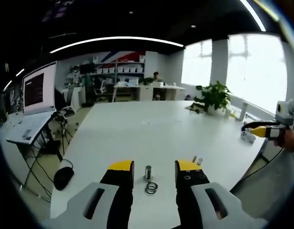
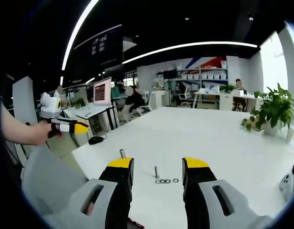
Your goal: Place the washer onto the threaded stud by aligning its center hole with the stud, sliding it down to the base, and recovering from edge contact or off-axis alignment until the washer reaches the visible bottom stop.
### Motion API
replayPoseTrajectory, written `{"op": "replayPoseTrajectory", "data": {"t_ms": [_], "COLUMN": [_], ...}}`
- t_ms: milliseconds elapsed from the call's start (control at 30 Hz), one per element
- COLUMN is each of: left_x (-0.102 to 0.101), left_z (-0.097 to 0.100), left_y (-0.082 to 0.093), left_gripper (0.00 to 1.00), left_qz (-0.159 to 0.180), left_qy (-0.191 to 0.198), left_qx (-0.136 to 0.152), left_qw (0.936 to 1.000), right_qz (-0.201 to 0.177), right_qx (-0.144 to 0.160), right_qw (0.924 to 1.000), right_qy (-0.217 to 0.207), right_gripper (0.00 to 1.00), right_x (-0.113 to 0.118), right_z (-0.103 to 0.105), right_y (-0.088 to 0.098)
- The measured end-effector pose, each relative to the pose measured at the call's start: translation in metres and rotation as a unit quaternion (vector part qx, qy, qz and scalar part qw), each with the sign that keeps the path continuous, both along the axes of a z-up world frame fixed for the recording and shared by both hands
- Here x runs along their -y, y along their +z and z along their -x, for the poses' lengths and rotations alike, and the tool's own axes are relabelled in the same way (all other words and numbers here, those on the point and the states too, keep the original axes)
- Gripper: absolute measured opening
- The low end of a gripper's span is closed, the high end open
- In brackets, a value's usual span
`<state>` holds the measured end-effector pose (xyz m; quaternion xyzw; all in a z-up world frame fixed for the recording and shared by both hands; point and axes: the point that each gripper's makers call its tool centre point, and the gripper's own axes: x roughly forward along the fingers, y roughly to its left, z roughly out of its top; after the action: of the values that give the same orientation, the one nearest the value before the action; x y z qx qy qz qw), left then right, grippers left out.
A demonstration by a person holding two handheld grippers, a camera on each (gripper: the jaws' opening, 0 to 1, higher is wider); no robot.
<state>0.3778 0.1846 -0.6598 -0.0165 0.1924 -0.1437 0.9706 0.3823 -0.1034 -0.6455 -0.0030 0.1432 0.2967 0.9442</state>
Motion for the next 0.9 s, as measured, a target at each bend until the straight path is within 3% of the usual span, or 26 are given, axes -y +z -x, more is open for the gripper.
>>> {"op": "replayPoseTrajectory", "data": {"t_ms": [367, 433, 533, 800, 900], "left_x": [-0.004, -0.003, 0.0, 0.014, 0.019], "left_z": [-0.002, -0.001, -0.003, -0.001, 0.002], "left_y": [-0.007, -0.015, -0.018, -0.037, -0.052], "left_gripper": [0.33, 0.32, 0.32, 0.32, 0.32], "left_qz": [-0.005, -0.009, -0.013, -0.039, -0.03], "left_qy": [0.006, 0.003, -0.003, -0.036, -0.049], "left_qx": [-0.019, -0.04, -0.045, -0.09, -0.13], "left_qw": [0.9998, 0.9992, 0.9989, 0.9946, 0.9898], "right_qz": [-0.019, -0.014, -0.009, -0.015, -0.014], "right_qx": [0.001, 0.0, 0.001, -0.006, -0.007], "right_qw": [0.9998, 0.9998, 0.9999, 0.9998, 0.9999], "right_qy": [0.005, 0.01, 0.014, 0.007, 0.005], "right_gripper": [0.43, 0.43, 0.43, 0.43, 0.42], "right_x": [-0.001, -0.003, -0.005, -0.001, -0.001], "right_z": [0.0, 0.001, 0.002, 0.0, -0.001], "right_y": [0.005, 0.004, 0.003, 0.002, 0.001]}}
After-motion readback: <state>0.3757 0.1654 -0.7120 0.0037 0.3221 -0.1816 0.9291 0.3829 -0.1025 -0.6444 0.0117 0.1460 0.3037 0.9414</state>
